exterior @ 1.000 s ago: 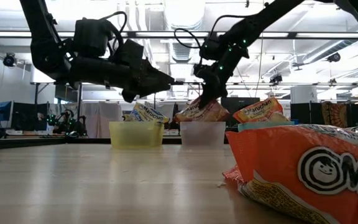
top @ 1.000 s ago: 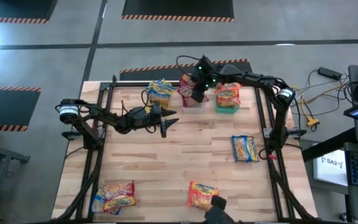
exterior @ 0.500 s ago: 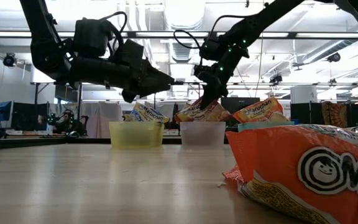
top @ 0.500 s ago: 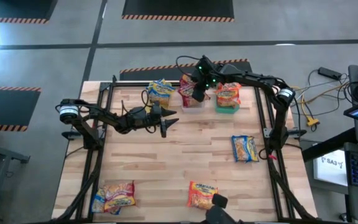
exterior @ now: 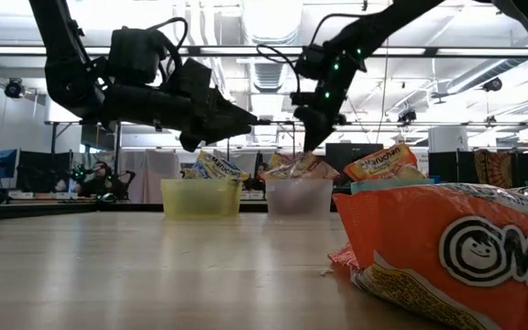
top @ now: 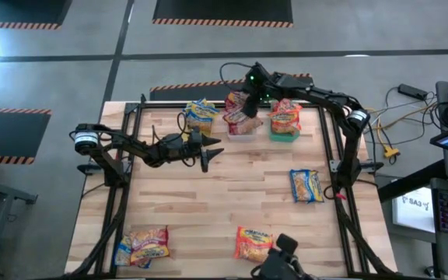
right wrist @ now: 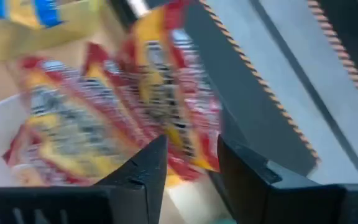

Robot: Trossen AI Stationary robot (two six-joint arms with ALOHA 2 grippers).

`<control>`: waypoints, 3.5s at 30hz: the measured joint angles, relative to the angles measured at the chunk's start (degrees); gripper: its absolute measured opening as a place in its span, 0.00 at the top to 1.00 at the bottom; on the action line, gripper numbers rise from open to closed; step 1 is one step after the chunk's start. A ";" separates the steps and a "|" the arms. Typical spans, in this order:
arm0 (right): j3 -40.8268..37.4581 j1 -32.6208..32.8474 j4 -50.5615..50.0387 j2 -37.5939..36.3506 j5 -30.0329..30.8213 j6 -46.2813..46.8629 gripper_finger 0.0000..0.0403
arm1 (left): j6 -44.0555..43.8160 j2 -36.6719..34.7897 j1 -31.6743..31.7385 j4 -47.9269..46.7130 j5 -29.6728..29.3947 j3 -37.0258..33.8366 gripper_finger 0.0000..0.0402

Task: Sort Maruchan noodles
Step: Put the right red noodle pack into the white bin

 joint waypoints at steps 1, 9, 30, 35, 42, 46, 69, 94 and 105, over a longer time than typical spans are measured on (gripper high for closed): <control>1.39 -0.08 -1.70 -0.01 0.11 0.72 0.66 | 0.00 0.00 0.00 0.00 -0.01 0.00 0.57; 3.50 1.71 -9.30 -0.12 -25.98 6.25 0.70 | 0.04 0.00 0.00 -0.22 0.02 0.00 0.57; -7.90 6.70 -4.19 0.54 -20.24 7.49 0.92 | -0.16 0.00 -0.02 -0.20 0.17 0.00 0.57; -9.94 6.66 -1.69 0.54 -20.13 8.69 0.95 | -0.18 0.00 -0.02 -0.20 0.17 0.00 0.57; -11.04 6.75 -0.93 0.54 -18.30 8.77 0.98 | -0.18 0.00 -0.02 -0.17 0.15 0.00 0.57; -12.66 6.94 0.36 0.54 -18.17 8.75 0.98 | -0.18 0.00 -0.02 -0.17 0.13 0.00 0.57; -13.99 7.43 4.78 0.54 -15.94 7.15 0.98 | -0.18 0.00 -0.02 -0.17 -0.02 0.00 0.57; -5.24 7.30 4.25 11.70 -6.70 2.05 0.98 | 0.28 0.02 -0.02 -1.61 0.02 -0.02 0.57; -5.21 7.22 5.46 12.37 -0.23 0.46 0.98 | 0.47 0.02 -0.02 -2.05 0.00 -0.02 0.57</control>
